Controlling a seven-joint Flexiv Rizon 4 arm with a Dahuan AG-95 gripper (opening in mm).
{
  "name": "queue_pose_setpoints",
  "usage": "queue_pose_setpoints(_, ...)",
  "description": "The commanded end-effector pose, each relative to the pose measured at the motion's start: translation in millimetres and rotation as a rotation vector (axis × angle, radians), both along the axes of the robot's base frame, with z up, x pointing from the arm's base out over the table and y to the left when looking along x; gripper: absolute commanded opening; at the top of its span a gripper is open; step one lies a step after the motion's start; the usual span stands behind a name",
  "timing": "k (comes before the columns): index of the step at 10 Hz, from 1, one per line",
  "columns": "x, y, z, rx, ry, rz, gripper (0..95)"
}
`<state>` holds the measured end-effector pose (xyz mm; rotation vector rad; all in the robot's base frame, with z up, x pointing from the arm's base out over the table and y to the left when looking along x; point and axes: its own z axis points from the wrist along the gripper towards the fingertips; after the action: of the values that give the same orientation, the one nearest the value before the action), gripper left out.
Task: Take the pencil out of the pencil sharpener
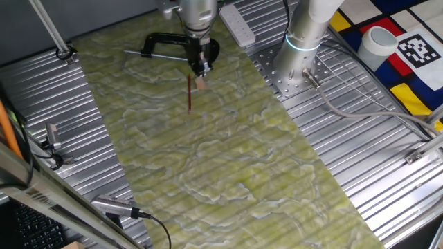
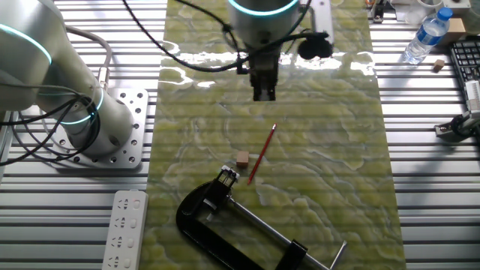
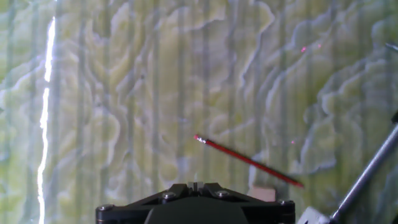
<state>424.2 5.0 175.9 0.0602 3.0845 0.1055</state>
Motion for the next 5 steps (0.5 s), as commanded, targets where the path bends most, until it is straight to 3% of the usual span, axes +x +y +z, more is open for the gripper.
queue_pose_setpoints(1,14.2,0.7,-11.6,-0.003,-0.012,0.006,0.0)
queue_pose_setpoints(3,19.7,2.1,-16.7,-0.006,-0.011,0.017,0.0)
queue_pose_setpoints(5,26.7,-0.4,-36.6,-0.011,-0.016,0.032,0.0)
